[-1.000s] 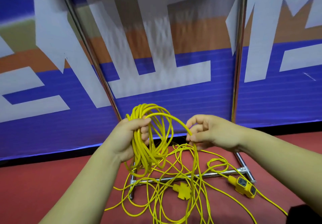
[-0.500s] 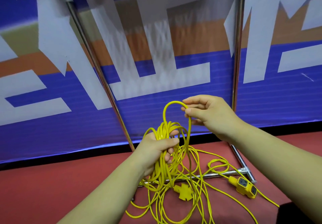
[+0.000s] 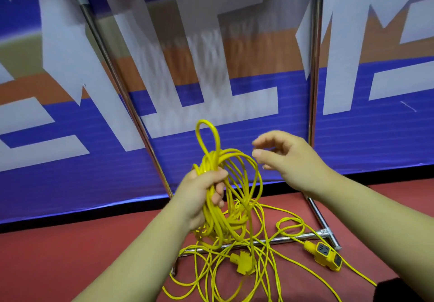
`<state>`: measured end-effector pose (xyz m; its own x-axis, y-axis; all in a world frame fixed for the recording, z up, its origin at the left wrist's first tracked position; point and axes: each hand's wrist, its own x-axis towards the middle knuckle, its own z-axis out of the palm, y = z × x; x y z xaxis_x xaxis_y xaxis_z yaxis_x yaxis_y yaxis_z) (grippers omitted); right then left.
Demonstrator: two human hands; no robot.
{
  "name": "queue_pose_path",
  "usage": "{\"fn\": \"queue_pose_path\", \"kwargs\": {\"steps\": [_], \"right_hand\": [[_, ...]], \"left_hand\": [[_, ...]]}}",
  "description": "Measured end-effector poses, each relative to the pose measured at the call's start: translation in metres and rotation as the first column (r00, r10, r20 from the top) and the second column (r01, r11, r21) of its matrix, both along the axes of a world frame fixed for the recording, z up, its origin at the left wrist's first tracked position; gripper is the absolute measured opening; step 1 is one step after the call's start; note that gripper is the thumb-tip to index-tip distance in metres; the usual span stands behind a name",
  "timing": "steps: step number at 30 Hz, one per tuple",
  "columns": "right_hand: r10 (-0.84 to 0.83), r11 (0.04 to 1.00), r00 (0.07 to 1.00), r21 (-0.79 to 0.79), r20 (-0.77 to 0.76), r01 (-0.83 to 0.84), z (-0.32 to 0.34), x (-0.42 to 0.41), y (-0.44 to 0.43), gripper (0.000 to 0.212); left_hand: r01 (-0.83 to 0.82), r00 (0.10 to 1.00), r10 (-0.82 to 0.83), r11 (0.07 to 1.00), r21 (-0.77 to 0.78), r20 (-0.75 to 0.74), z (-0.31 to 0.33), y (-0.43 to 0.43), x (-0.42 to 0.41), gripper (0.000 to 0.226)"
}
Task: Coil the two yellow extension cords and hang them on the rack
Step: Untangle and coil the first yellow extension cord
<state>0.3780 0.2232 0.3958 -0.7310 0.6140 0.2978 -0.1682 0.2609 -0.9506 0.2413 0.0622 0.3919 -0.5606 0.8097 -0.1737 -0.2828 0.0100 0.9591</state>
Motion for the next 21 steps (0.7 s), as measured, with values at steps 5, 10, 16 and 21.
{"fn": "queue_pose_path", "kwargs": {"steps": [5, 10, 16, 21], "right_hand": [[0.170, 0.963, 0.925, 0.143, 0.341, -0.229, -0.042, -0.001, -0.002, 0.022], [0.232, 0.943, 0.857, 0.109, 0.460, -0.314, -0.063, -0.007, -0.014, 0.031], [0.300, 0.941, 0.872, 0.031, 0.387, -0.337, -0.066, -0.024, -0.033, 0.028], [0.233, 0.931, 0.962, -0.319, 0.143, -0.178, -0.054, -0.031, -0.041, 0.023]], "left_hand": [[-0.028, 0.995, 0.013, 0.987, 0.157, 0.100, 0.028, -0.017, -0.014, 0.015], [-0.033, 0.987, -0.013, 0.957, 0.287, 0.159, 0.048, -0.028, -0.011, 0.005], [-0.071, 0.979, -0.001, 0.936, 0.344, 0.205, 0.054, -0.042, -0.019, 0.006], [-0.200, 0.946, 0.117, 0.945, 0.259, 0.302, 0.044, -0.049, -0.040, 0.013]]}}
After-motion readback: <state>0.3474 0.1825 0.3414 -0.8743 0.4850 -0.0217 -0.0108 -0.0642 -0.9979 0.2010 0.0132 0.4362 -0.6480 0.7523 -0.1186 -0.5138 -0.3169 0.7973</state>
